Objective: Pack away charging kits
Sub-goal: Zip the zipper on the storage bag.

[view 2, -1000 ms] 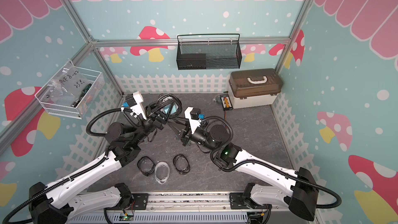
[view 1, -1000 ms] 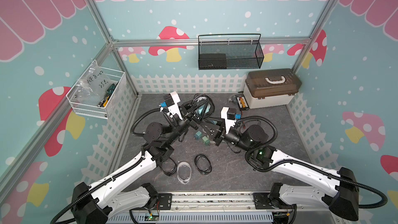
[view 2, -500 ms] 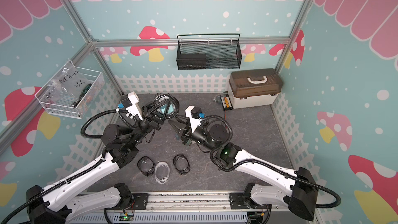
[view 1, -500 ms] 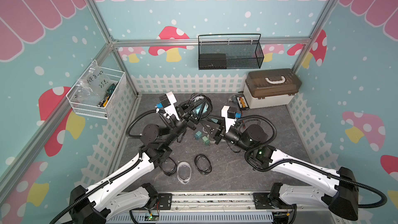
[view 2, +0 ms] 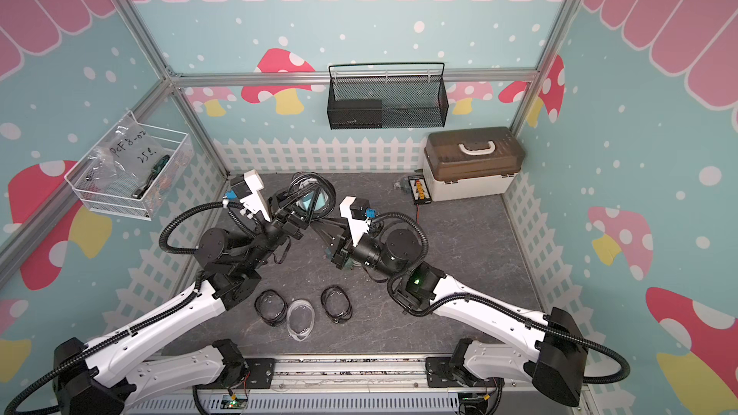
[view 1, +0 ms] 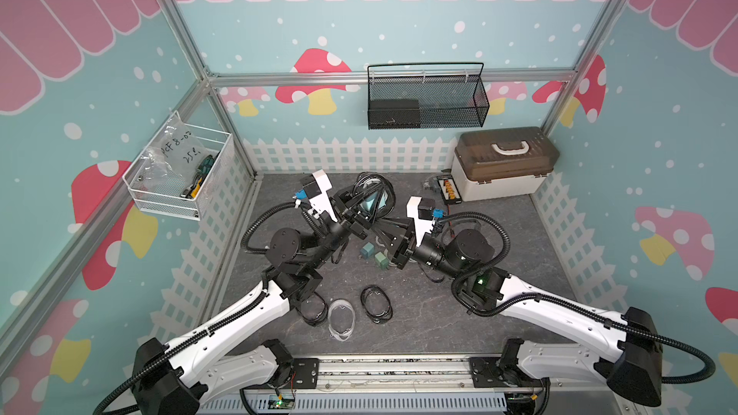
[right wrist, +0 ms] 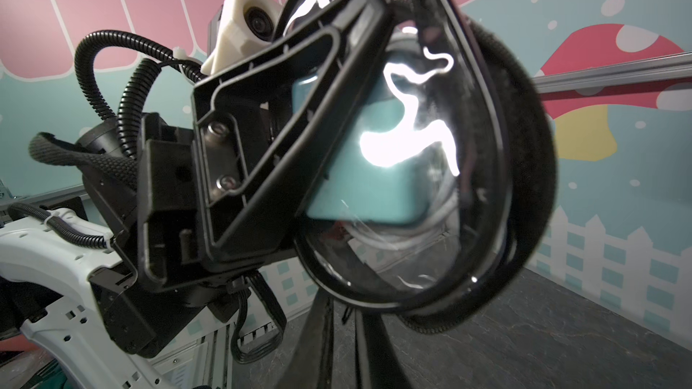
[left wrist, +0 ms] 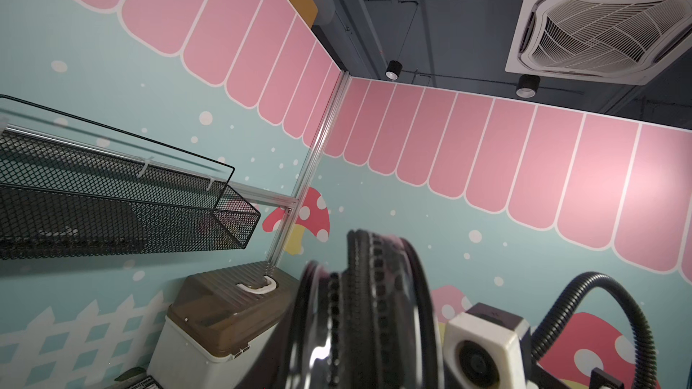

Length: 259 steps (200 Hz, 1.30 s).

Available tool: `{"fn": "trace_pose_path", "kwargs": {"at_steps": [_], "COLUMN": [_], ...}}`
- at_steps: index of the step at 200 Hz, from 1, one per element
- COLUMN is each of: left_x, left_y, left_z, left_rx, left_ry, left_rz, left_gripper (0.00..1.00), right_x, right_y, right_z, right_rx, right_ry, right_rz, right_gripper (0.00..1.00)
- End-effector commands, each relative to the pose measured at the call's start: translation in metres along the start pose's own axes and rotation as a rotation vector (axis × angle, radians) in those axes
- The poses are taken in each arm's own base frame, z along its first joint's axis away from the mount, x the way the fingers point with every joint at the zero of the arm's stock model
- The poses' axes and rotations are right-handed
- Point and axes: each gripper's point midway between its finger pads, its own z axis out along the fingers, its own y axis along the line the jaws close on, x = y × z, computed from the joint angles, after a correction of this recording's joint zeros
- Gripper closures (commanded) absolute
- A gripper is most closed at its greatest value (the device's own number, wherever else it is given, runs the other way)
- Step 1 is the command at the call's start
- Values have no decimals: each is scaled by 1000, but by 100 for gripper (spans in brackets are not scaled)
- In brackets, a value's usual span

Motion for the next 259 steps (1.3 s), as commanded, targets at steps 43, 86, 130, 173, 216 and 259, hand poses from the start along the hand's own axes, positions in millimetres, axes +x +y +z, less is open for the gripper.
{"fn": "trace_pose_path", "kwargs": {"at_steps": [43,86,130,173,216,259], "left_x": [-4,-3,-6,-12,-16,-17], "left_y": [0,0,-1,-1,-1,-5], "left_z": [-3,-3,-5,-10,-16,-16], "left_rx": [1,4,4,-16,-32,-14], "left_ry": [-23,-23,-29,-39,-48,-45], "left_rz": [19,14,15,19,26,15], "left_gripper": [100,100,100,100,100,100], "right_x": [-22,-20,-17,-9,-6,-4], "right_y": [-2,-7,-10,-15,-21,-23], "right_z": [5,8,10,2,-12,-15], "right_rx": [34,60,75,106,145,162], "right_ry": [-54,-43,-25,-10,-9,2], "right_rz": [-3,5,6,-12,-44,-61], "right_gripper": [79,80,99,100,100,100]}}
